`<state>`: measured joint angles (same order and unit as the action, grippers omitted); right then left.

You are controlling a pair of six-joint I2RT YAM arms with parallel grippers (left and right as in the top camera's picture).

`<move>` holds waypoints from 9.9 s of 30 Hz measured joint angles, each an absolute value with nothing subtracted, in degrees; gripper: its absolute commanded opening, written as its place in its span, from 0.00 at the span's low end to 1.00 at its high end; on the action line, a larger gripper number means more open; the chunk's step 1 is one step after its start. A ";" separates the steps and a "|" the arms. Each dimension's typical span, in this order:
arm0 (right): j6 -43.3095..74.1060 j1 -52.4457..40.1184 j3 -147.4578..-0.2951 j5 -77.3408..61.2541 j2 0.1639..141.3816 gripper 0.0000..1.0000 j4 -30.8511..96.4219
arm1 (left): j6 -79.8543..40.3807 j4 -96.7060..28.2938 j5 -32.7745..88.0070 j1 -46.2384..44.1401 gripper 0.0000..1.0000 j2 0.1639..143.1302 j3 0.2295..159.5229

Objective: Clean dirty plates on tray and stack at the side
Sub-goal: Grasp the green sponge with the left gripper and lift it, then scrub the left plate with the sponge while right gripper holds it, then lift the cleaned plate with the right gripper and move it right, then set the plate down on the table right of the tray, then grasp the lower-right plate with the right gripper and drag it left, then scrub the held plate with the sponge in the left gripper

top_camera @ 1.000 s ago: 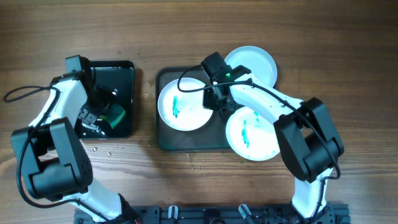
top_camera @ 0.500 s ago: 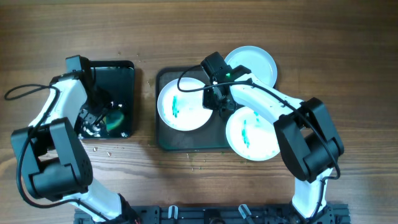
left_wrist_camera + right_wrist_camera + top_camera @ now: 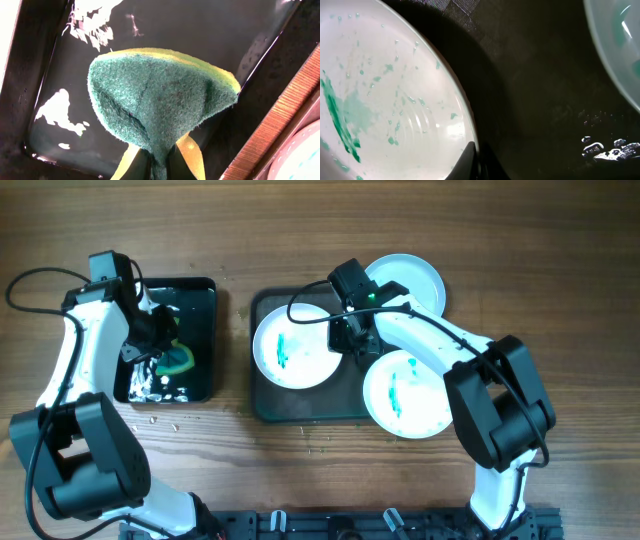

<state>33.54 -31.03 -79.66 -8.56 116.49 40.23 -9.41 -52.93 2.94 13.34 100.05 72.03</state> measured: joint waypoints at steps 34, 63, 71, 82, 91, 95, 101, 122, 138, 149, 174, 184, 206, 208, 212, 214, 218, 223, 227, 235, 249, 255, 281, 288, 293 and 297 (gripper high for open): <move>32.01 -28.38 -79.66 -16.56 118.08 0.04 38.70 | -19.42 -41.28 26.85 -18.44 0.04 112.55 73.19; 32.03 -28.60 -79.66 -18.90 118.32 0.04 38.70 | -22.44 -51.51 8.91 -21.06 0.04 112.73 77.54; 32.05 -28.56 -79.66 -19.07 118.32 0.04 38.72 | -20.47 -40.45 18.52 -24.27 0.04 112.73 77.54; 32.03 -28.53 -79.66 -19.09 118.32 0.04 38.76 | -29.19 -50.26 -12.08 -24.27 0.04 112.73 77.54; 27.75 -25.17 -79.66 -27.44 120.01 0.04 38.26 | -23.46 -50.94 13.45 -23.94 0.04 112.73 77.54; 27.75 -25.17 -79.66 -27.44 120.05 0.04 38.15 | -21.32 -43.81 19.35 -23.97 0.04 112.73 77.54; 27.75 -25.17 -79.66 -27.90 120.14 0.04 38.11 | -30.30 -44.10 -5.96 -24.14 0.04 112.73 77.60; 27.55 -25.12 -79.66 -28.03 120.22 0.05 38.09 | -27.75 -48.64 -8.91 -24.05 0.04 112.79 78.85; 26.28 -38.96 -79.66 16.36 103.44 0.04 46.52 | -26.83 -72.07 3.11 -8.34 0.04 109.65 101.97; 25.39 -58.43 -79.66 67.90 100.97 0.04 50.35 | -26.81 -72.05 3.14 -8.34 0.04 109.65 101.97; 21.65 2.22 -79.64 -7.86 85.91 0.04 56.10 | -26.81 -71.24 3.16 -13.41 0.04 109.65 101.97; 24.84 24.93 -56.99 -1.02 85.86 0.04 40.80 | -26.81 -70.91 3.16 -13.61 0.04 109.65 101.97; 11.31 22.76 -58.57 -17.10 90.52 0.35 56.42 | -26.81 -70.94 3.16 -13.63 0.04 109.65 101.97; 9.04 18.39 -58.54 -18.09 90.52 0.38 57.34 | -26.81 -70.91 3.16 -13.63 0.04 109.65 101.97; 7.84 8.58 -54.98 -16.97 90.50 0.37 55.11 | -26.81 -70.94 3.16 -13.63 0.04 109.65 101.97; 7.86 6.79 -53.34 -15.51 90.50 0.34 53.98 | -26.81 -70.91 3.16 -13.63 0.04 109.65 101.97; 7.81 6.50 -50.37 -14.94 90.50 0.26 50.89 | -26.81 -70.91 3.16 -13.63 0.04 109.65 101.97; 7.64 6.50 -49.06 -14.96 90.50 0.26 50.06 | -26.81 -70.65 3.16 -13.63 0.04 109.65 101.97; 7.62 6.50 -48.77 -14.98 90.50 0.16 50.09 | -26.81 -70.54 3.16 -13.63 0.04 109.65 101.97; 7.03 2.00 -48.77 -15.40 90.50 0.04 49.21 | -26.81 -70.54 3.16 -13.63 0.04 109.65 101.97; 25.65 -25.36 -59.75 -11.51 89.30 0.04 38.37 | -26.81 -70.52 3.16 -13.63 0.04 109.65 101.97; 36.07 -27.99 -60.38 -10.41 98.56 0.04 26.48 | -26.81 -70.52 3.16 -13.63 0.04 109.65 101.97; 34.50 -28.84 -61.45 -16.88 104.90 0.34 25.10 | -26.65 -70.52 3.16 -13.98 0.04 109.65 101.97; 30.35 -28.84 -64.27 -12.10 104.90 0.44 29.78 | -26.65 -70.00 3.16 -17.72 0.04 109.65 101.97; 26.83 -28.84 -66.87 -8.71 104.90 0.43 30.87 | -26.65 -70.15 3.16 -17.74 0.04 109.65 101.97; 26.20 -28.84 -66.87 -8.47 104.90 0.33 30.46 | -26.65 -70.35 3.16 -17.74 0.04 109.65 101.97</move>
<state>26.20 -28.84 -66.87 -8.47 104.90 30.46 -26.65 -70.35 3.16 -17.74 109.65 101.97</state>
